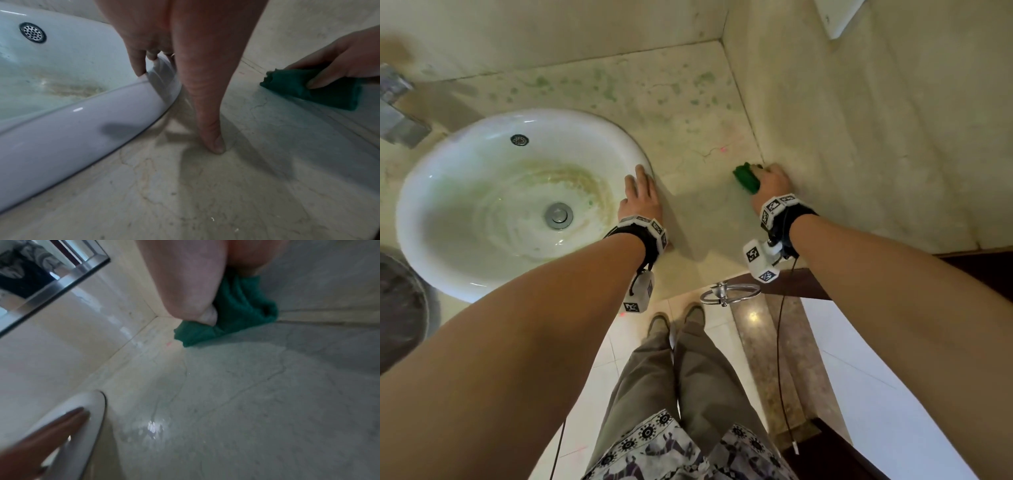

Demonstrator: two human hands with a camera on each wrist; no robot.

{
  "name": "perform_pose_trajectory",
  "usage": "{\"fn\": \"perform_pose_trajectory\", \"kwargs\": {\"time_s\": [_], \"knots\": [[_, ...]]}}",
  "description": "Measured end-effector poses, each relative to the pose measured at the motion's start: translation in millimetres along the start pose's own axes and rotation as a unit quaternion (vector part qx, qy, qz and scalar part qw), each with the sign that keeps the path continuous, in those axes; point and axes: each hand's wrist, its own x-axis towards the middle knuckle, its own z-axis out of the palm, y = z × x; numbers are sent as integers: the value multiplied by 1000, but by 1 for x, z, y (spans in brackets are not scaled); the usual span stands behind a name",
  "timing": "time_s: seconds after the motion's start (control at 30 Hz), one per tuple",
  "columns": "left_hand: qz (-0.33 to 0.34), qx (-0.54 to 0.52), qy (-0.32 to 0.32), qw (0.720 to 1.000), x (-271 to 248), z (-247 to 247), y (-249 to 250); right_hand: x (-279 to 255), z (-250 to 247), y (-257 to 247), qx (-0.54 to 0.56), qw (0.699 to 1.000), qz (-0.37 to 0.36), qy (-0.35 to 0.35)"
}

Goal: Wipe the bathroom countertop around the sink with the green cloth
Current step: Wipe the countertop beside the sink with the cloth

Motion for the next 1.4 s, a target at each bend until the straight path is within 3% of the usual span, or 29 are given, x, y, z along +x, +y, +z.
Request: {"fn": "perform_pose_trajectory", "kwargs": {"time_s": [0.1, 0.17, 0.37, 0.67, 0.8, 0.9, 1.13, 1.4], "knots": [[0, 11, -5, 1000, 1, 1, 1, -5, 11, -7, -44, 995, 12, -89], [-2, 11, 13, 1000, 4, 2, 0, -10, 16, -11, -31, 995, -11, -95], [1, 5, -11, 1000, 4, 0, 1, -34, 30, -29, -41, 984, -117, -128], [10, 24, -30, 999, 0, -5, 1, -68, 58, -68, -44, 970, -181, -157], [10, -3, 9, 1000, 4, -5, -1, -72, 50, -74, -53, 956, -196, -212], [31, 11, -13, 999, 7, -15, -7, -65, 37, -74, -23, 961, -127, -244], [67, -2, 5, 998, 18, -41, -30, -37, -4, -70, 86, 976, -11, -198], [68, -56, 19, 996, 51, -63, -42, 13, -32, -65, 159, 984, 49, -60]]}}
